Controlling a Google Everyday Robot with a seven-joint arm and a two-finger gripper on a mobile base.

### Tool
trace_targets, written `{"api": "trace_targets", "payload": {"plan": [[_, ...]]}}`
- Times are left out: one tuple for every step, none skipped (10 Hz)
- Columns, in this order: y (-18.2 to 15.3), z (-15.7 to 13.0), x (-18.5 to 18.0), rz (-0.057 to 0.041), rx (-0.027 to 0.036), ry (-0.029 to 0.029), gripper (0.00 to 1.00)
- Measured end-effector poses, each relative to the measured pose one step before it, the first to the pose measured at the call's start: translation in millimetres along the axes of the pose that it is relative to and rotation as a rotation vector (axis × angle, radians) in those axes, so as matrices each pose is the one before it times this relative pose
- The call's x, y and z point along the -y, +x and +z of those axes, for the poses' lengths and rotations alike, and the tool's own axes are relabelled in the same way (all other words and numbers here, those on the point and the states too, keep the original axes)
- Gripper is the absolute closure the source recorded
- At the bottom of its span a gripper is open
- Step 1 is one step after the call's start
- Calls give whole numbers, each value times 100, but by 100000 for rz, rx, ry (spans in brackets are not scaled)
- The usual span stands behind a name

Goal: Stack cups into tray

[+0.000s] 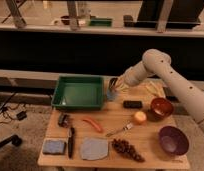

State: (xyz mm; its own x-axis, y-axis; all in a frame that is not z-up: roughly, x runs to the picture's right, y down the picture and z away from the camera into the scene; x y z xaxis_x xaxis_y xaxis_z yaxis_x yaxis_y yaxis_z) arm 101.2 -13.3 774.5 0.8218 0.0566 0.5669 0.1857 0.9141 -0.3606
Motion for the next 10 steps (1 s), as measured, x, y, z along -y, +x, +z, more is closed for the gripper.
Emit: {"api": "trace_targets", "payload": {"plan": [[-259,727,-80,-649,-215,-519,87],[-197,667,55,-508,-198,-348,87],[82,731,122,-231,-320,-538,87],[192,450,105,74,-312,-269,87],[315,543,119,217,-455,-285,87],[201,602,126,-1,-256,-416,87],[27,384,270,-90,-89,-129,87],[127,668,307,-89,-212,-524,87],[77,374,151,-166,-140,-312,87],[264,404,48,37,-379,-484,87]]}}
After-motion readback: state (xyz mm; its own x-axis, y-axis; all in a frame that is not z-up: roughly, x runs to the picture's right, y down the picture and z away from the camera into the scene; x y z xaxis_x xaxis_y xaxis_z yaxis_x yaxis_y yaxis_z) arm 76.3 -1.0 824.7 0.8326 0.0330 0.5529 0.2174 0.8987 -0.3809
